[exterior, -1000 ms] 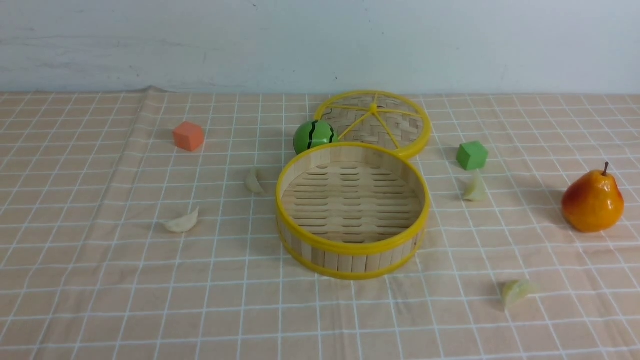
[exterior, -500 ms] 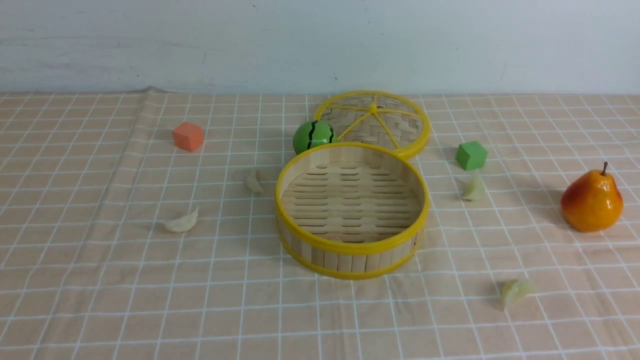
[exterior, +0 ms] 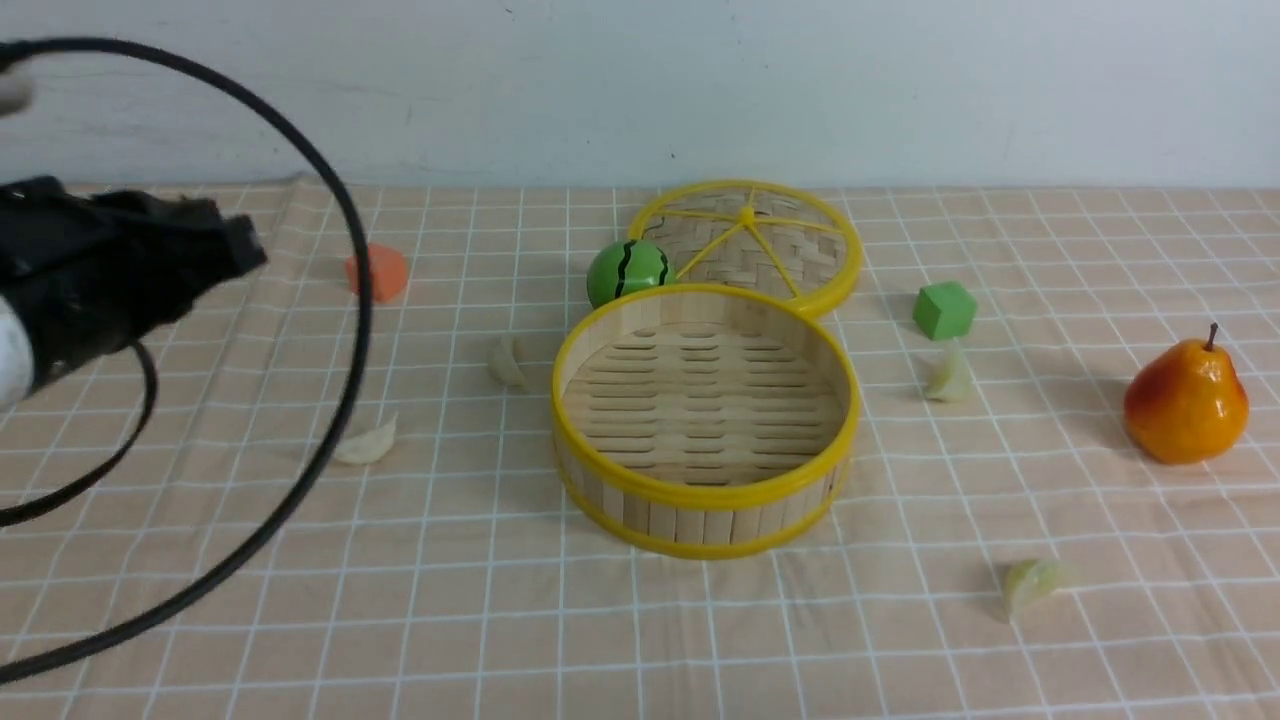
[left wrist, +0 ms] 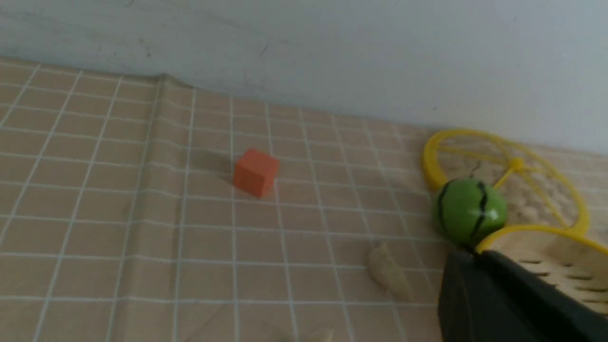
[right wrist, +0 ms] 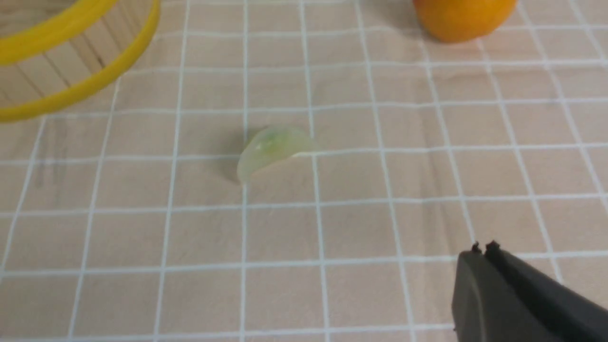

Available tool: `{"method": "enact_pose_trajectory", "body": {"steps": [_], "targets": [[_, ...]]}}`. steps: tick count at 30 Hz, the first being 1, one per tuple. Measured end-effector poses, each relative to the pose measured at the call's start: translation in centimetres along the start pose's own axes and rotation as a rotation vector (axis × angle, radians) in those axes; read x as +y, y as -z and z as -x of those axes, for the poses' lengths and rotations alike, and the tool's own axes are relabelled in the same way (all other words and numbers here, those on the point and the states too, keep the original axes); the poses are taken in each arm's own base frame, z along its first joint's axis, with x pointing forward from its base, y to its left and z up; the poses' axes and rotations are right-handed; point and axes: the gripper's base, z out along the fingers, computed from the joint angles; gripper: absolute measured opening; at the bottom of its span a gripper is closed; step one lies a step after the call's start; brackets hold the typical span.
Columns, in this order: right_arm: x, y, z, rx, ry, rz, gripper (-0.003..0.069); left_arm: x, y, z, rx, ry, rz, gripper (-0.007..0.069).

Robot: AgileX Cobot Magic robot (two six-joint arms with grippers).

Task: Put the dumplings into the steamer on the table with the brown tablecloth.
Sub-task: 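Reach for and grasp a dumpling on the table with the left gripper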

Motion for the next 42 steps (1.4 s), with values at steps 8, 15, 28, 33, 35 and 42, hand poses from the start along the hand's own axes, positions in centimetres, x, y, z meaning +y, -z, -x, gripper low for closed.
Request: {"method": "enact_pose_trajectory", "body": {"steps": [8,15,28,33,35,42], "targets": [[2.2,-0.7,-0.1,0.030,0.141,0.118,-0.0010,4.3,-7.7,-3.1,0.121,0.082,0.387,-0.0014],[2.5,-0.7,0.1,0.004,0.196,0.127,-0.0004,5.6,-11.3,-7.6,0.469,0.133,0.526,-0.0014],[2.6,-0.7,0.7,-0.063,0.203,0.138,0.0001,0.2,-14.6,-2.2,0.675,-0.200,0.026,0.0090],[2.7,-0.7,0.8,-0.070,0.178,0.149,0.0007,1.2,-17.6,-3.7,0.707,-0.444,0.040,0.0376],[2.8,-0.7,0.8,-0.072,0.167,0.154,0.0011,2.2,-19.1,-5.2,0.743,-0.524,0.066,0.0487],[2.8,-0.7,0.9,-0.075,0.155,0.159,0.0017,3.1,-20.4,-7.1,0.791,-0.513,0.110,0.0450]]}}
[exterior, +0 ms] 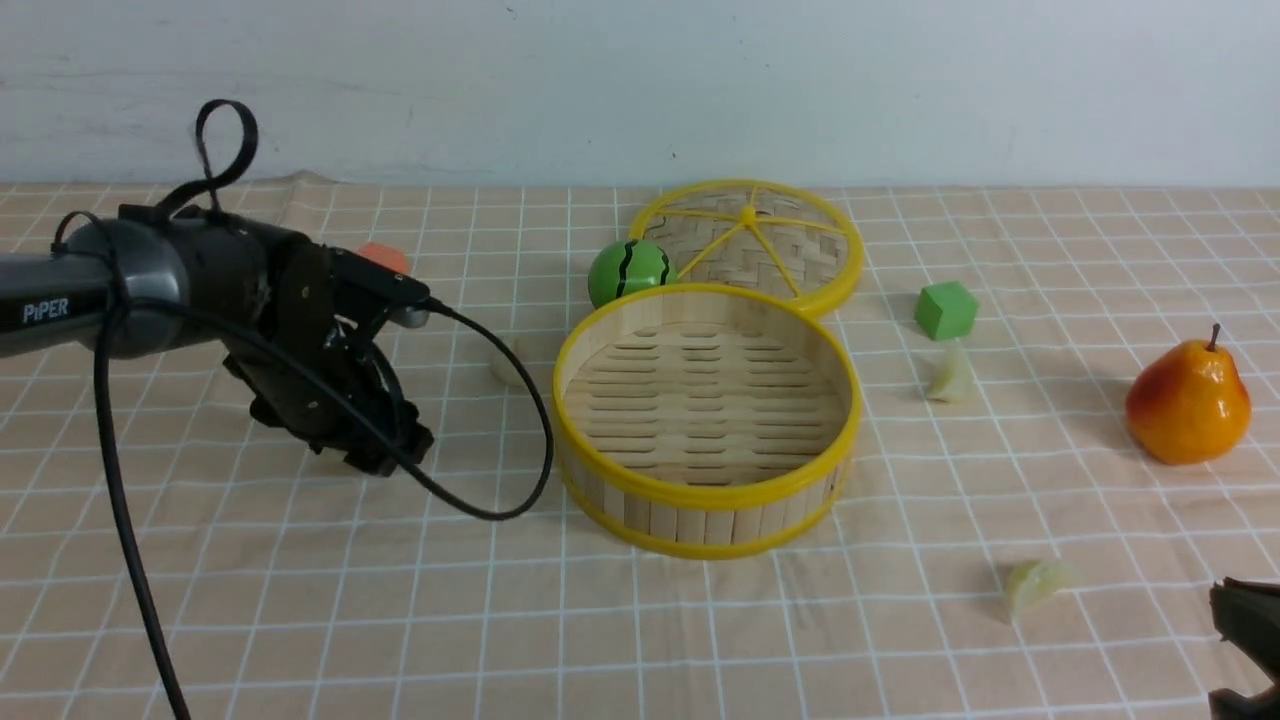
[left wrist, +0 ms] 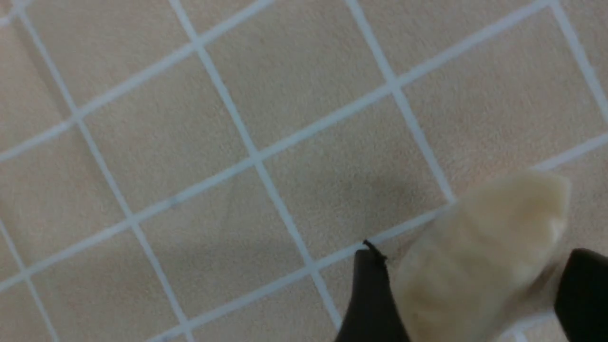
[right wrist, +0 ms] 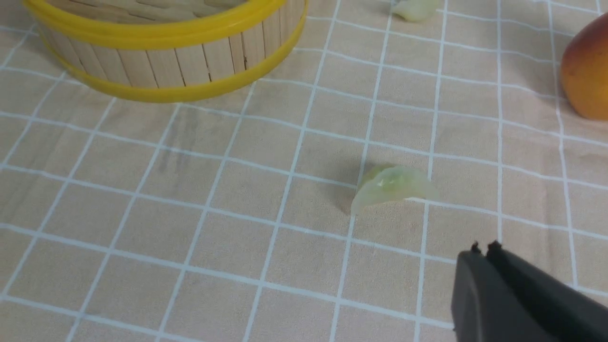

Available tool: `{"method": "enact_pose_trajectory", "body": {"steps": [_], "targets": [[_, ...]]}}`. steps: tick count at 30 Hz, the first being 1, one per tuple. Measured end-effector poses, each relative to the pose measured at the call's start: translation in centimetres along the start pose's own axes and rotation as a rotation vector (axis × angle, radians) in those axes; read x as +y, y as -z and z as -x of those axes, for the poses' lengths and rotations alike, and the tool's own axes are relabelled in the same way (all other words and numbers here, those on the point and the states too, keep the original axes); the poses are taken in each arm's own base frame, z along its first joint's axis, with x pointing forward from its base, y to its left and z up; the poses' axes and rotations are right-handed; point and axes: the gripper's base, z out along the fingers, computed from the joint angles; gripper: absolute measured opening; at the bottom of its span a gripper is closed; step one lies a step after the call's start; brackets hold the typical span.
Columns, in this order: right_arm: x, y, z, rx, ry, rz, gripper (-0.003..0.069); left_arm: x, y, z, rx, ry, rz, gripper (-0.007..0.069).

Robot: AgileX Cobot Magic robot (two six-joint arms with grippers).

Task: Put the dumplings into the steamer on the table with the brown tablecloth.
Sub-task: 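Reach for and grasp a dumpling on the table with the left gripper, then place the dumpling into the bamboo steamer basket with the left gripper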

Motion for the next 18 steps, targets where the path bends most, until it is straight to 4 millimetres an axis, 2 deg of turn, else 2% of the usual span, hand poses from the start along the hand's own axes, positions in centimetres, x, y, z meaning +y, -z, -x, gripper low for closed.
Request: {"method": "enact_pose_trajectory", "body": {"steps": [1,2,3,4,6,9,10,11,13,15,16,18], "targets": [[0.0,0.0,0.0,-0.001,-0.001,0.000,0.0018,-0.1,0.0,0.1,-0.002,0.032,0.000,0.0372],[0.0,0.0,0.0,-0.002,-0.001,0.001,0.0018,-0.1,0.0,0.2,-0.003,0.042,0.000,0.0359],[0.0,0.0,0.1,-0.006,-0.001,0.001,0.0020,-0.1,0.2,0.5,-0.004,0.080,-0.002,0.0262],[0.0,0.0,0.1,-0.010,-0.001,0.002,0.0021,-0.3,0.8,0.9,-0.004,0.108,-0.003,0.0209],[0.0,0.0,0.1,-0.015,-0.001,0.002,0.0021,-0.9,2.3,2.2,-0.022,0.155,-0.014,0.0220],[0.0,0.0,0.2,-0.021,-0.002,0.003,0.0021,-3.1,5.8,4.9,-0.087,0.190,-0.072,0.0223],[0.0,0.0,0.2,-0.021,-0.002,0.003,0.0021,-3.3,6.0,5.1,-0.090,0.193,-0.081,0.0223],[0.0,0.0,0.2,-0.024,-0.002,0.003,0.0022,-5.1,7.8,6.8,-0.151,0.189,-0.132,0.0223],[0.0,0.0,0.2,-0.027,-0.002,0.004,0.0024,-7.3,9.4,8.3,-0.226,0.180,-0.188,0.0223],[0.0,0.0,0.3,-0.029,-0.003,0.004,0.0026,-9.7,9.8,9.5,-0.297,0.172,-0.242,0.0223],[0.0,0.0,0.3,-0.029,-0.003,0.004,0.0026,-9.9,9.7,9.5,-0.296,0.170,-0.246,0.0223],[0.0,0.0,0.3,-0.032,-0.003,0.004,0.0031,-12.3,7.7,10.2,-0.350,0.145,-0.269,0.0223]]}}
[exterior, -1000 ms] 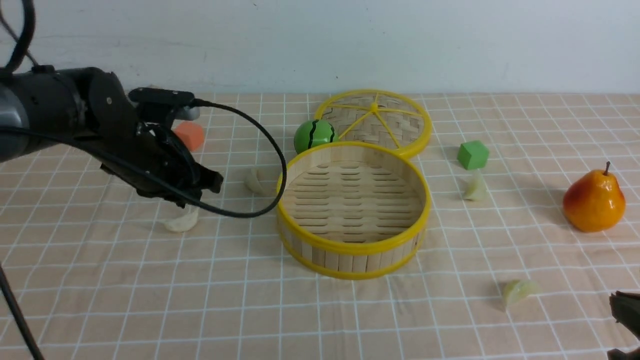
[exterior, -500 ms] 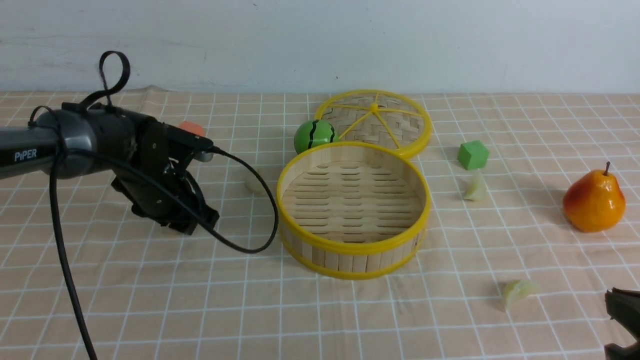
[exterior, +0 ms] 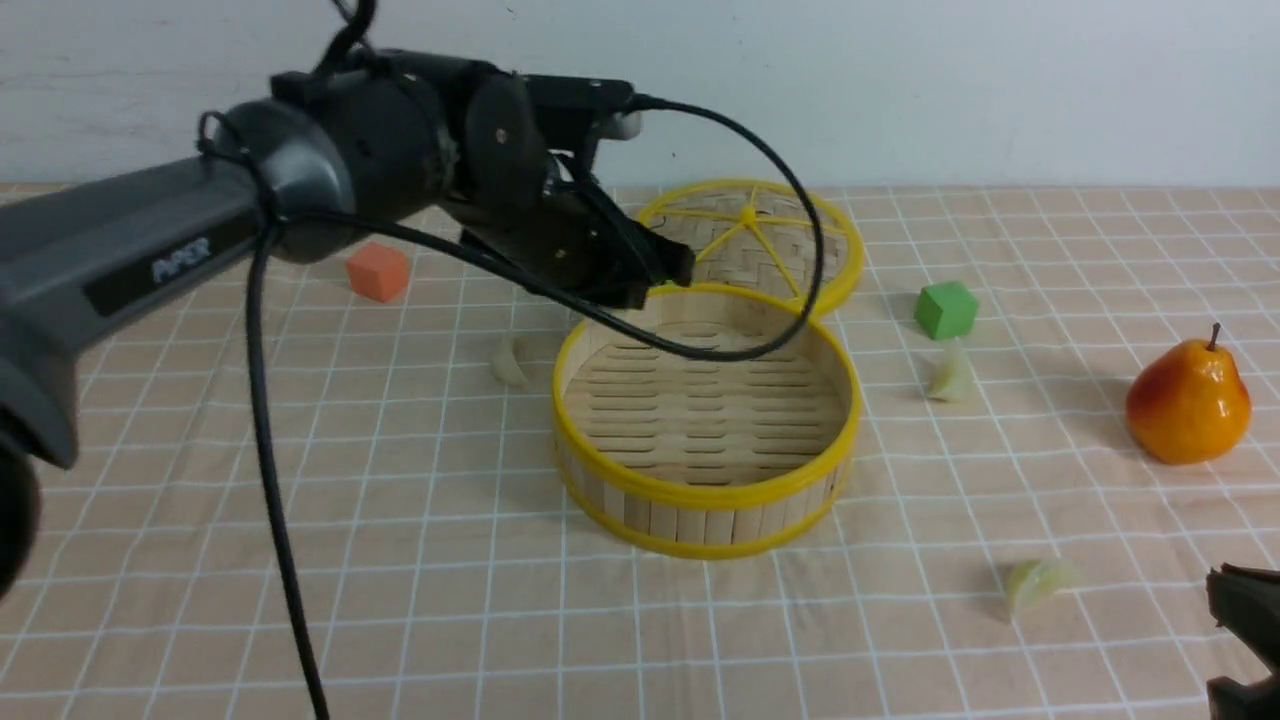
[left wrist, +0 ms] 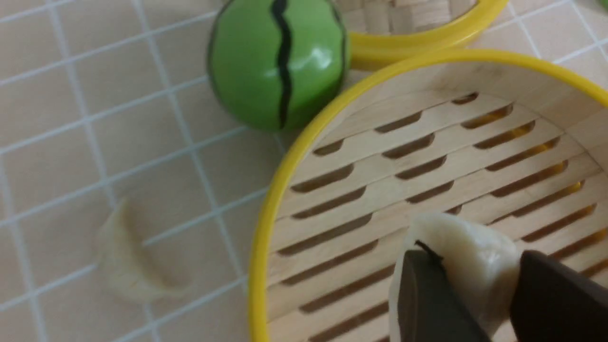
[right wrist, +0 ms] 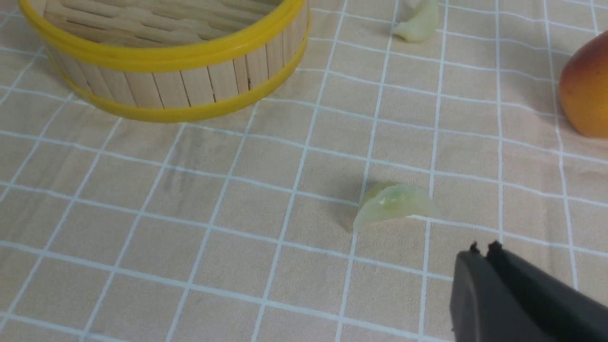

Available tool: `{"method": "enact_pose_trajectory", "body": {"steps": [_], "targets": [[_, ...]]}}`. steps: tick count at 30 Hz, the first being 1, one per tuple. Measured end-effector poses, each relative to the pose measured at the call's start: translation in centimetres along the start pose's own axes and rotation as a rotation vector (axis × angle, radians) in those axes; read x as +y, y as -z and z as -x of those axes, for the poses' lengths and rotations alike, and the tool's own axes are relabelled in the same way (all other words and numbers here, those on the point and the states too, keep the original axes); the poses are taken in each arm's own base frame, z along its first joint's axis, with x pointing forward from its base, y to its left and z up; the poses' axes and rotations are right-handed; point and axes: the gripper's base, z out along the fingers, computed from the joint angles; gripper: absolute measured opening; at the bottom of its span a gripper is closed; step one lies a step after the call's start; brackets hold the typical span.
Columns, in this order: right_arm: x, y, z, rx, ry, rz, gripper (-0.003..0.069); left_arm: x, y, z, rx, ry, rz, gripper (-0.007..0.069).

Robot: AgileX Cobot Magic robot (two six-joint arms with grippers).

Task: Put the dumplings into the steamer on the table with the brown tablecloth.
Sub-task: 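Place the dumpling into the bamboo steamer basket with the left gripper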

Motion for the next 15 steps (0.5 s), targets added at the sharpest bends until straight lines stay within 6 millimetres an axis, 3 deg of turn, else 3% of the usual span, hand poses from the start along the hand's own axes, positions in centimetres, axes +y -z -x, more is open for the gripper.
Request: {"method": "enact_pose_trajectory", "body": {"steps": [3,4,8,9,11,15], "targets": [[0.0,0.0,0.0,-0.001,0.000,0.000,0.0033,-0.1,-2.5,-1.1,0.007,-0.020,0.007,0.0222],[0.0,0.0,0.0,-0.001,-0.002,0.001,0.0035,0.2,-4.5,-2.2,0.039,-0.025,0.016,0.0223],[0.0,0.0,0.0,-0.002,-0.003,0.001,0.0035,0.4,-6.0,-3.2,0.058,-0.008,0.017,0.0337],[0.0,0.0,0.0,-0.003,-0.003,0.001,0.0035,0.3,-5.9,-3.1,0.057,-0.001,0.015,0.0347],[0.0,0.0,0.0,-0.004,-0.003,0.001,0.0036,0.2,-5.0,-2.6,0.049,0.041,0.011,0.0445],[0.0,0.0,0.0,-0.004,-0.003,0.001,0.0043,0.0,-0.6,0.3,-0.035,0.093,0.022,0.0522]]}}
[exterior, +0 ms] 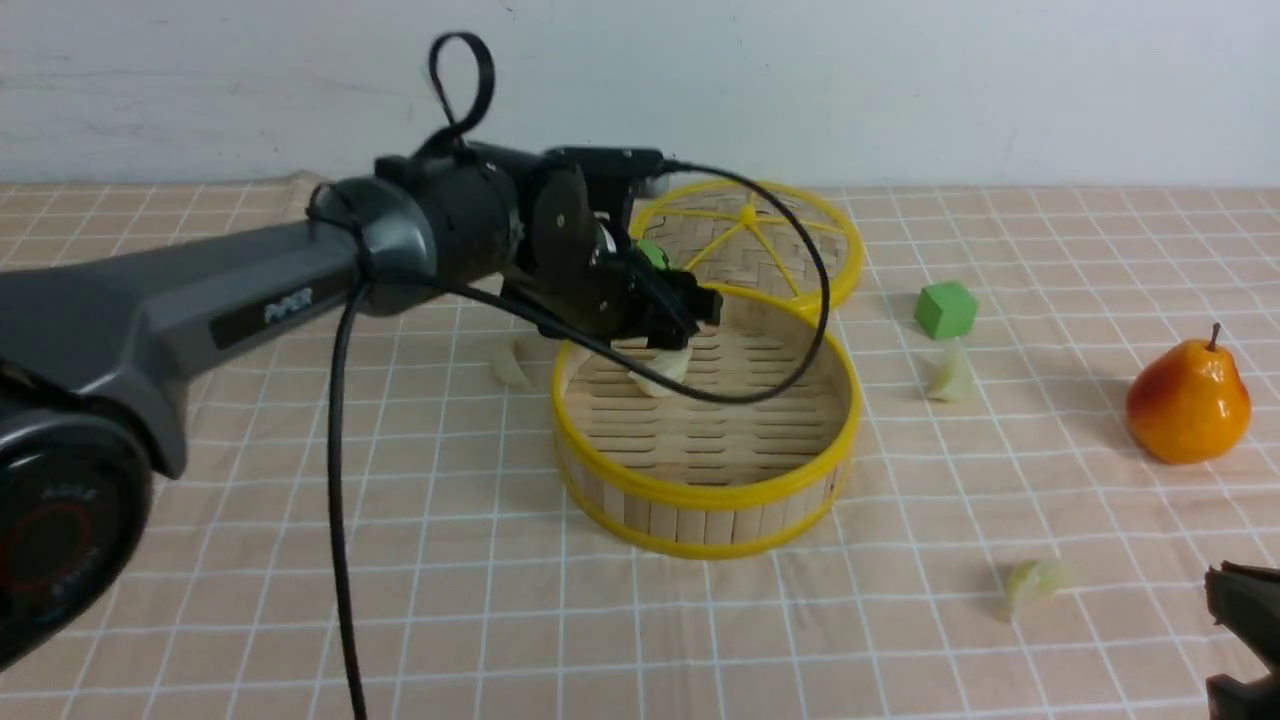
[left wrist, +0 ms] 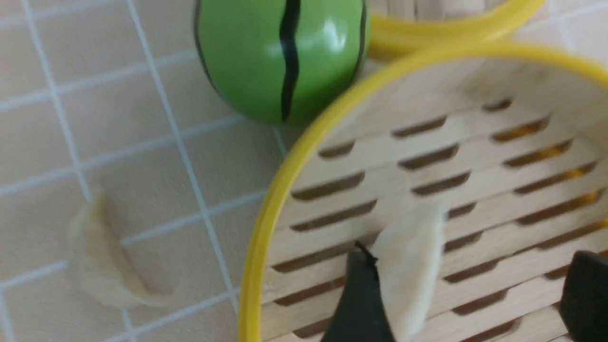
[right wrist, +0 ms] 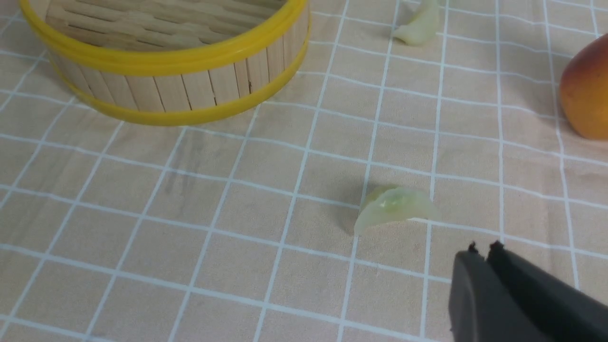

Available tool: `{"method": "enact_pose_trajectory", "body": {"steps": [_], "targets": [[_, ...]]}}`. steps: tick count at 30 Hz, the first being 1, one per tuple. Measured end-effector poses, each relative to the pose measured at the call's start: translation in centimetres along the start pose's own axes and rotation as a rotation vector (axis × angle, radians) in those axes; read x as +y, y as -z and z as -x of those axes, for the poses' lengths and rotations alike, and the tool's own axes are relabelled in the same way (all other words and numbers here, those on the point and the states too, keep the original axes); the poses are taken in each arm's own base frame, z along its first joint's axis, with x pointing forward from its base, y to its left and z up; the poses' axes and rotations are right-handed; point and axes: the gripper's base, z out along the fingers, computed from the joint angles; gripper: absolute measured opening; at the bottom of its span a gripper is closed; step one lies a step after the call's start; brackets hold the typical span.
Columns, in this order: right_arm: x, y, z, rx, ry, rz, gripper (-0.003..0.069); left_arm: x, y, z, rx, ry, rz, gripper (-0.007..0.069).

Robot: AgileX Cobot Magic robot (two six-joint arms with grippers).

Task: Put the dumplings into the steamer on the table with the brown tablecloth.
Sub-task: 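Place the dumpling into the bamboo steamer basket with the left gripper, then reach for and grasp a dumpling on the table with the left gripper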

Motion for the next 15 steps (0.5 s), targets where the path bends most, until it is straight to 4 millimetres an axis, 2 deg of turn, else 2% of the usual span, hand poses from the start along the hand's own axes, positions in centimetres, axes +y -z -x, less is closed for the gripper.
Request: {"method": "enact_pose_trajectory", "body": {"steps": [1,2,4,5,6,7,9,10,11,14,15], "targets": [[0.0,0.0,0.0,0.000,0.000,0.000,0.0043,0.0,0.2,0.2,-0.006,0.006,0.000,0.0522],[0.0,0.0,0.0,0.000,0.000,0.000,0.0043,0.3,1.3,1.0,-0.039,0.012,0.011,0.0525],[0.0,0.0,0.0,0.000,0.000,0.000,0.0048,2.0,3.0,2.5,-0.099,0.049,0.066,0.0521],[0.0,0.0,0.0,0.000,0.000,0.000,0.0048,2.5,3.1,2.7,-0.106,0.065,0.086,0.0518],[0.0,0.0,0.0,0.000,0.000,0.000,0.0050,3.9,2.6,2.7,-0.102,0.095,0.124,0.0512],[0.0,0.0,0.0,0.000,0.000,0.000,0.0051,4.1,2.6,2.7,-0.103,0.100,0.129,0.0511],[0.0,0.0,0.0,-0.002,0.000,0.000,0.0053,6.7,0.1,1.4,-0.052,0.153,0.204,0.0501],[0.0,0.0,0.0,-0.002,0.000,0.000,0.0053,6.9,-0.1,1.3,-0.046,0.155,0.207,0.0500],[0.0,0.0,0.0,-0.004,-0.001,0.001,0.0053,8.0,-1.8,0.2,-0.007,0.181,0.237,0.0496],[0.0,0.0,0.0,-0.004,-0.005,0.002,0.0053,8.9,-4.5,-1.7,0.048,0.180,0.266,0.0466],[0.0,0.0,0.0,-0.004,-0.006,0.002,0.0053,9.0,-4.8,-1.9,0.053,0.178,0.268,0.0462]]}}
